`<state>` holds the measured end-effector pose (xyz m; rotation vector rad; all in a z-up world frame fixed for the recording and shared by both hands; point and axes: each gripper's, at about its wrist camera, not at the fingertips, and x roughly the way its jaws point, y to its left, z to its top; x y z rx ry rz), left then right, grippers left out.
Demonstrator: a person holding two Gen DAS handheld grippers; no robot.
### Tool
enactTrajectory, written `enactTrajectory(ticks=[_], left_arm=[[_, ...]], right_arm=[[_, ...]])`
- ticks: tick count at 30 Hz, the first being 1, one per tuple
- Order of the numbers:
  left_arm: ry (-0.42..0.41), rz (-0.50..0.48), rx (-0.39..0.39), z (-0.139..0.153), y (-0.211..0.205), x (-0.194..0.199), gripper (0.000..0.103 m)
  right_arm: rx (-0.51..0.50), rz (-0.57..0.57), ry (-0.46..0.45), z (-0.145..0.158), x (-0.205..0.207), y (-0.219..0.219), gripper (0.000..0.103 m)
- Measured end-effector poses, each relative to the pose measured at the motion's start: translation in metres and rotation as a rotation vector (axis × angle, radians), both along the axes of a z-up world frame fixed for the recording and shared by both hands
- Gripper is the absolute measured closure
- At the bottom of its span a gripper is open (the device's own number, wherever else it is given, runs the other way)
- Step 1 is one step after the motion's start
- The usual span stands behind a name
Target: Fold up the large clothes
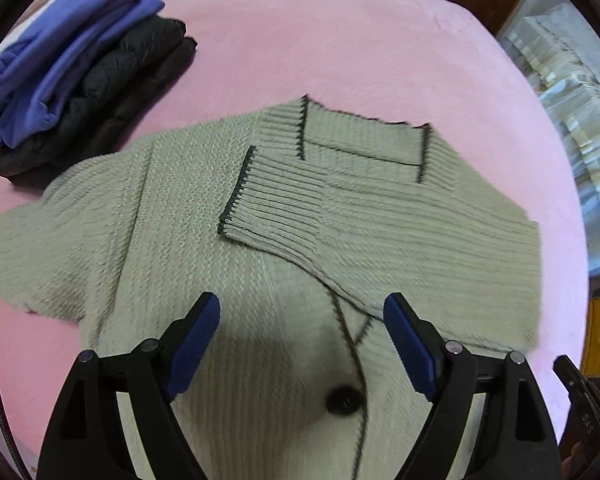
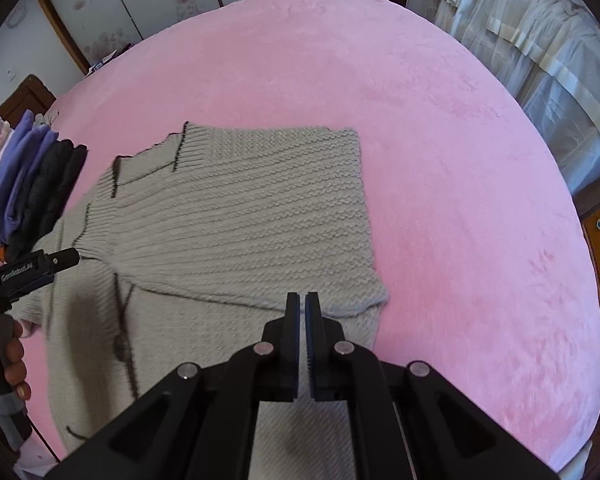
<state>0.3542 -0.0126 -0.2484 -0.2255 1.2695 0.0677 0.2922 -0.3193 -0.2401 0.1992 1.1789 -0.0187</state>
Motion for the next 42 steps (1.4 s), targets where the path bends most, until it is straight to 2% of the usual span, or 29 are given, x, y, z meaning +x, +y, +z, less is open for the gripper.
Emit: enactTrajectory(ticks=[3, 9, 11, 13, 16, 18, 21, 23, 29, 37, 42], left_arm=[[-0.011, -0.021, -0.028, 0.021, -0.002, -0.015, 0.019], [-0.068, -0.042, -0.089, 0.065, -0.008, -0.045, 0.018], [-0.098, -0.042, -0.085, 0.080, -0.007, -0.054, 0.018], [-0.114, -0.054, -0.081, 0.094, -0.008, -0.062, 0.018], [-0.128, -0.062, -0.110, 0.115, -0.006, -0.075, 0.018], [-0.136, -0.054, -0.133, 0.127, -0.003, -0.084, 0.018], [-0.151, -0.023, -0.164, 0.143, 0.005, -0.100, 0.018], [-0.171, 0.000, -0.171, 0.154, 0.011, -0.114, 0.018], [-0.202, 0.100, -0.134, 0.173, 0.027, -0.157, 0.018], [-0.189, 0.245, -0.054, 0.192, 0.061, -0.224, 0.018], [-0.183, 0.271, 0.008, 0.198, 0.084, -0.251, 0.018]], right_arm=[[0.008, -0.022, -0.010, 0.019, -0.009, 0.003, 0.096], [0.074, -0.065, -0.040, 0.053, -0.025, 0.010, 0.079], [0.081, -0.076, -0.062, 0.066, -0.030, 0.014, 0.074], [0.067, -0.076, -0.082, 0.079, -0.034, 0.021, 0.073], [0.091, -0.054, -0.051, 0.097, -0.035, 0.032, 0.073], [0.108, -0.035, -0.072, 0.109, -0.038, 0.040, 0.073], [0.069, 0.021, -0.124, 0.131, -0.046, 0.057, 0.073], [0.091, 0.068, -0.135, 0.141, -0.050, 0.067, 0.073], [0.145, 0.197, -0.195, 0.164, -0.063, 0.095, 0.073], [0.181, 0.369, -0.142, 0.165, -0.081, 0.131, 0.073], [0.224, 0.445, -0.100, 0.163, -0.093, 0.156, 0.073]])
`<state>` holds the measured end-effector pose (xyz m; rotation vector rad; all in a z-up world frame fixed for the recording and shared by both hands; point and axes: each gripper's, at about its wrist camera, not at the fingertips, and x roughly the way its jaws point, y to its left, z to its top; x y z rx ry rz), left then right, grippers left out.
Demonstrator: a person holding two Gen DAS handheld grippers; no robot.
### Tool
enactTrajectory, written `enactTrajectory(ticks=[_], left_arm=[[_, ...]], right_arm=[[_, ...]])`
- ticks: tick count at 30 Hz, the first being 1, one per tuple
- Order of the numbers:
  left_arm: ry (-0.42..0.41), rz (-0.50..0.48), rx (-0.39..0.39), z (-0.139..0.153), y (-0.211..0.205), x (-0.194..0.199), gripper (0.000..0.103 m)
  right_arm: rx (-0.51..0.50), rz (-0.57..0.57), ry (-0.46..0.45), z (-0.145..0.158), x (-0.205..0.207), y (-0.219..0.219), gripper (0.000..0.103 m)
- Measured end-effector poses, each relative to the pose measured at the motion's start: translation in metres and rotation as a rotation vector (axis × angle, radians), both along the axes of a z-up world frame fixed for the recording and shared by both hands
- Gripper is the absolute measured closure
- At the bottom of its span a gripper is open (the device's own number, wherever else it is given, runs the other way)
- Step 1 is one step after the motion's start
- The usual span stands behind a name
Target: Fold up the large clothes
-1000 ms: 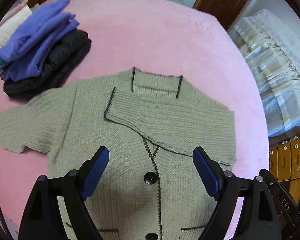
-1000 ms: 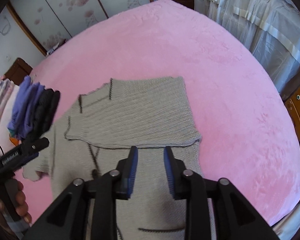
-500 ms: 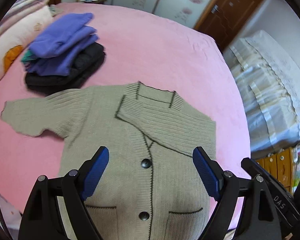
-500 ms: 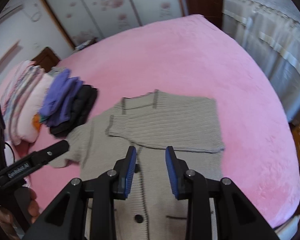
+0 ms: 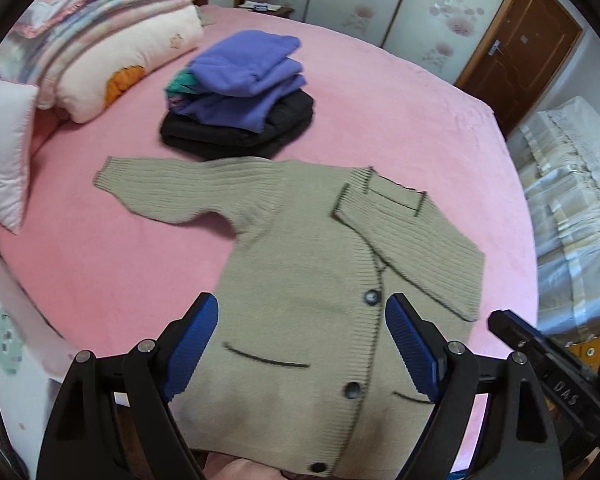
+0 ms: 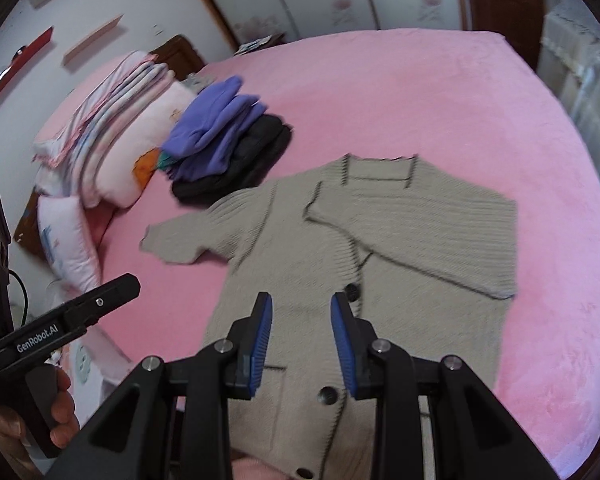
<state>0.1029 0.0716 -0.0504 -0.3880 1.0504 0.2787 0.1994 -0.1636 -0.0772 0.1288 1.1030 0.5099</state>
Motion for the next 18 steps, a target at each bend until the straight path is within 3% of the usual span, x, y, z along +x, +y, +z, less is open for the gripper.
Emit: enactTrajectory(ticks=[8, 14, 18], left_arm=[[0.028, 0.082, 0.014, -0.010, 0.091, -0.021, 0.018], [0.081, 0.118, -0.008, -0.037, 0.202, -0.020, 0.018], [0.098, 0.151, -0.075, -0.075, 0.290, -0.005, 0.018]], right_arm=[[-0.036, 0.099, -0.061, 0.011, -0.012, 0.050, 0.073], [-0.071, 0.068, -0.074, 0.013, 0.000, 0.103, 0.073], [-0.118, 0.030, -0.053, 0.003, 0.013, 0.154, 0.073]])
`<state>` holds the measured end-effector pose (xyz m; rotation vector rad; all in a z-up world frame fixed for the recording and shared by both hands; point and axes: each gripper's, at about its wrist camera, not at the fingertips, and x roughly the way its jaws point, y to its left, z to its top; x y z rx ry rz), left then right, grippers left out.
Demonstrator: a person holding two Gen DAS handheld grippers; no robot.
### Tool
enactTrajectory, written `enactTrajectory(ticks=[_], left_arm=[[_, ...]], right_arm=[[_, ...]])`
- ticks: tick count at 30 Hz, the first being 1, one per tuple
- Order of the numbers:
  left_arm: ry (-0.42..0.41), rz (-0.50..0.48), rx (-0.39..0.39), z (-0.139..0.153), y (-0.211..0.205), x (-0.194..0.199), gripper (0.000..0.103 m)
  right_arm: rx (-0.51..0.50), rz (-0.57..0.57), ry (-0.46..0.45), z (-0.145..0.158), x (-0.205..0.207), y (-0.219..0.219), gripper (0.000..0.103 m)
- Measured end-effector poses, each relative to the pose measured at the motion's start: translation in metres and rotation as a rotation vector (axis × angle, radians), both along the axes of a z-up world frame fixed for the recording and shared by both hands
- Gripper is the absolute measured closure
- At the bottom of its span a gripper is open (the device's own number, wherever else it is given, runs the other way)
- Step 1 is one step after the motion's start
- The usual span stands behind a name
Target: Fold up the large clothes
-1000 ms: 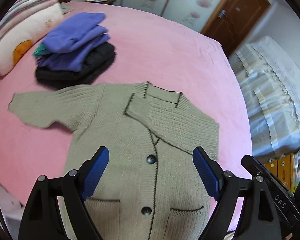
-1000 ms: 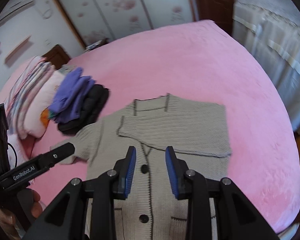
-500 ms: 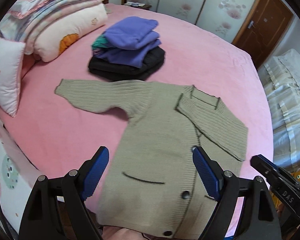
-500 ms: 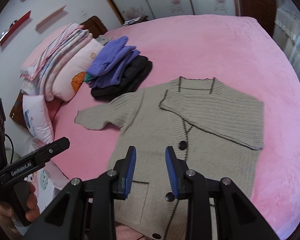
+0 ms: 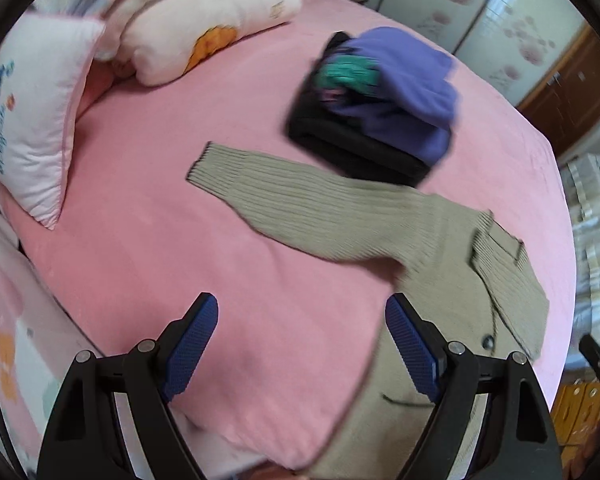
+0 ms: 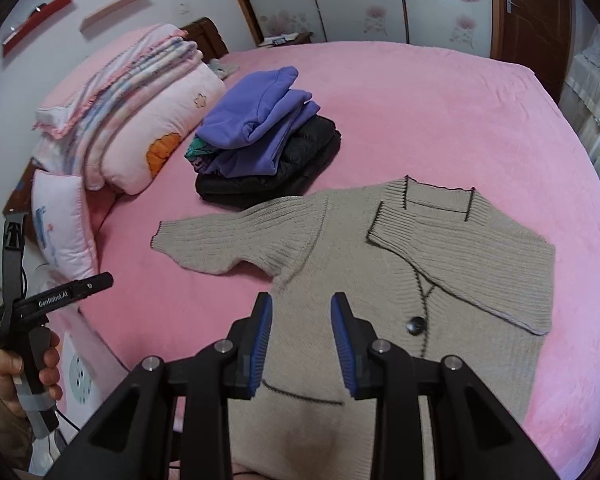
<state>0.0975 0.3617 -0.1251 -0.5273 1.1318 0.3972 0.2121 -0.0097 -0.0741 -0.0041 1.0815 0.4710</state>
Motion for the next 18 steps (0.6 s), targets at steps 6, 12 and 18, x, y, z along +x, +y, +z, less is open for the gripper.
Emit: enactTrajectory(ticks=[6, 12, 18], left_arm=[[0.038, 0.053, -0.076, -0.068, 0.093, 0.032, 0.018], [0.071, 0.143, -0.186, -0.145, 0.154, 0.064, 0.018], [0.088, 0.240, -0.343, -0.212, 0.187, 0.086, 0.027]], right_arm=[[-0.054, -0.073, 0.048, -0.031, 0.023, 0.069, 0.073], [-0.109, -0.080, 0.101, -0.067, 0.039, 0.119, 0.073], [-0.153, -0.034, 0.133, -0.101, 0.059, 0.166, 0.073]])
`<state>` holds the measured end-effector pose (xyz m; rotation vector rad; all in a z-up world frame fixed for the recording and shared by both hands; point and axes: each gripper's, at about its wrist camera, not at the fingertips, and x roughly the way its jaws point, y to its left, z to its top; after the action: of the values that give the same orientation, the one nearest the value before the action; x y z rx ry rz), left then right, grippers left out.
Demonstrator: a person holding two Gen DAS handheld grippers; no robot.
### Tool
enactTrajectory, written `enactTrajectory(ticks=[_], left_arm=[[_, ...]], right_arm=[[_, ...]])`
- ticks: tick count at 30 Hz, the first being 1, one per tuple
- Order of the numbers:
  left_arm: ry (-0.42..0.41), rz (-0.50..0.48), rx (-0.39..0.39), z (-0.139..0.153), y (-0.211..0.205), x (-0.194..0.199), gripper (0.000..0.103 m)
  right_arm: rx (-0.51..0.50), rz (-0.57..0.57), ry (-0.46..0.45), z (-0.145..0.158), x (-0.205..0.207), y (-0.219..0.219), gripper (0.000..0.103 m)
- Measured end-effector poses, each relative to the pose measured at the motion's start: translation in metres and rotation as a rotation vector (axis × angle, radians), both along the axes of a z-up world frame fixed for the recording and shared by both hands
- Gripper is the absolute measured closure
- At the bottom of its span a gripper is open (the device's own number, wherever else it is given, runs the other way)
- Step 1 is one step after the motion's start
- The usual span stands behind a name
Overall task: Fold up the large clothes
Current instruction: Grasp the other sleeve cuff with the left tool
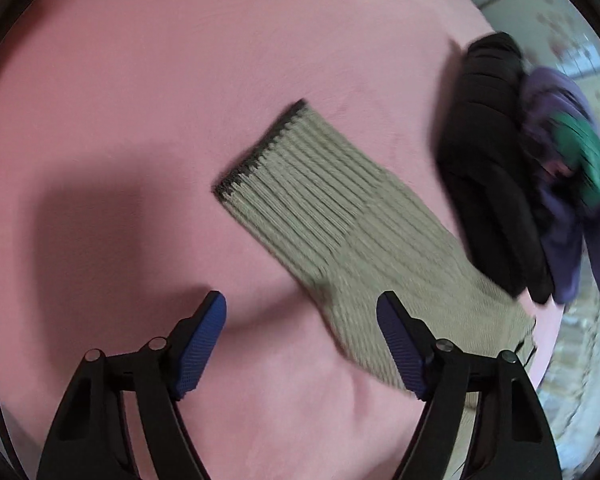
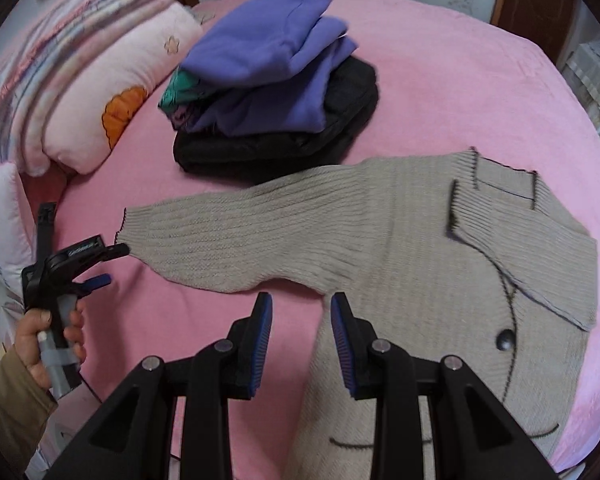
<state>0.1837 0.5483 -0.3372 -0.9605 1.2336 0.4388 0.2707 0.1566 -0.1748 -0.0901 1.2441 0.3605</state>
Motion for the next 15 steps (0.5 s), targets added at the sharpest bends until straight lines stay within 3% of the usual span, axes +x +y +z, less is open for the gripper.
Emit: enactTrajectory(ticks=[5, 7, 8, 9, 11, 15], left_arm=[[0.019, 0.047, -0.032, -0.031, 0.014, 0.016, 0.029], [0.032, 0.056, -0.028, -0.036, 0.017, 0.023, 0.037], [0.036, 0.056, -0.019, -0.037, 0.018, 0.025, 0.060], [0.029, 0.042, -0.013, -0.037, 0.019, 0.029, 0.096], [0.024, 0.016, -0.013, -0.035, 0.018, 0.036, 0.097], [0.010, -0.043, 0.079, -0.015, 0.002, 0.046, 0.098]], right_arm=[[-0.017, -0.001, -0.005, -0.017, 0.020, 0.023, 0.073], [-0.013, -0.014, 0.006, -0.023, 0.026, 0.026, 0.073], [-0.005, -0.024, 0.015, -0.027, 0.029, 0.028, 0.073], [0.000, -0.029, 0.023, -0.029, 0.031, 0.029, 0.073], [0.001, -0.033, 0.031, -0.031, 0.032, 0.032, 0.073], [0.000, -0.031, 0.039, -0.033, 0.029, 0.031, 0.073]])
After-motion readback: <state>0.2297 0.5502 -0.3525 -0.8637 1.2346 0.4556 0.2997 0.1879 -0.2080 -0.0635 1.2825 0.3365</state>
